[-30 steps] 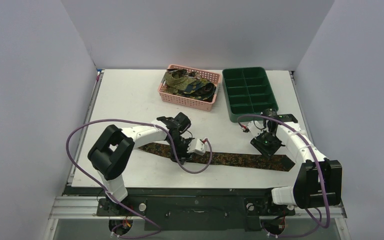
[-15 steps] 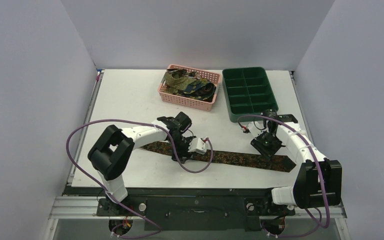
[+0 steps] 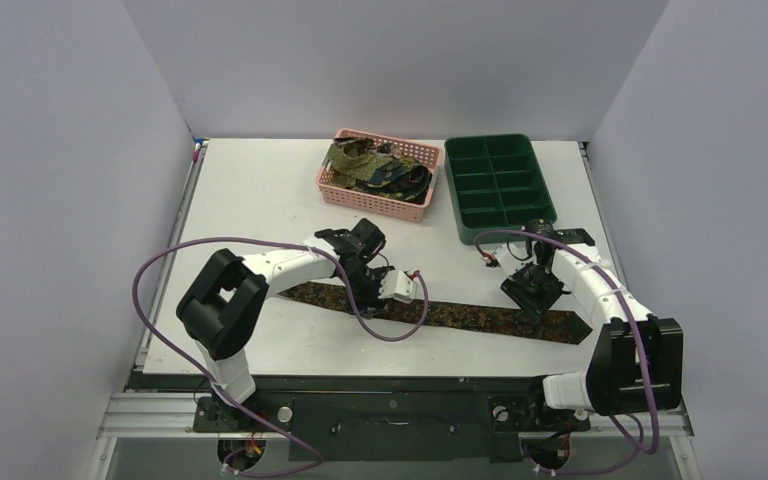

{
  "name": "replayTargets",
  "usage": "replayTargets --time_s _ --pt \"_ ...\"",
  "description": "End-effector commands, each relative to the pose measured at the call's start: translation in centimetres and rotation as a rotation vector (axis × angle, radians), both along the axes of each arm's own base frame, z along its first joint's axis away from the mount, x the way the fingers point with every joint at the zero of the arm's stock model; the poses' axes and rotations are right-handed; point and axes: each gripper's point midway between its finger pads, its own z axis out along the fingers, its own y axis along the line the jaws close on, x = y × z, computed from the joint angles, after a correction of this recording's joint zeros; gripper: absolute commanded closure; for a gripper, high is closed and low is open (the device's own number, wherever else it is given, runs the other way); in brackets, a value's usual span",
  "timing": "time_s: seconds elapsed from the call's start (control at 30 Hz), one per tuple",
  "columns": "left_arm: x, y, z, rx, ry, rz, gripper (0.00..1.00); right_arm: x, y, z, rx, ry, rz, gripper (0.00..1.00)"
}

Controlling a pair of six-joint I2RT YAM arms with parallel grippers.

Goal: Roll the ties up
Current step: Flatten out the tie at the center of the board.

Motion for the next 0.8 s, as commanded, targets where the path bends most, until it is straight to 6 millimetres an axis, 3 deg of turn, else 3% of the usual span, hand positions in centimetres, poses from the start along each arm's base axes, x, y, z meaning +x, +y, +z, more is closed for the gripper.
replayTargets --time_s 0.0,0.27,0.33,0.43,0.57,0.77 --pt "0.9 -0.6 0.0 -0.005 -0.034 -0.033 0.51 0.0 0.1 -0.1 0.013 0.018 -0.005 0.68" --pt "0.6 0.1 -0.9 0.029 -0.030 -0.044 0.67 0.0 -0.2 -0.4 0.006 0.036 -0.005 0.68" --pt "0.6 0.0 -0.5 0.024 -0.031 -0.047 0.75 0.0 -0.3 -0.6 0.005 0.042 -0.005 0.68" --pt "1.2 -0.5 0.7 0.010 -0.054 -0.038 0.98 0.2 -0.3 -0.7 0.006 0.045 -0.004 0.68" --pt "1.9 -1.1 2.2 -0.009 -0.087 -0.034 1.00 0.5 -0.3 -0.9 0.007 0.048 -0.007 0.69" --pt "3.1 -1.2 2.4 0.012 -0.092 -0.036 0.99 0.6 -0.5 -0.7 0.001 0.047 -0.006 0.69"
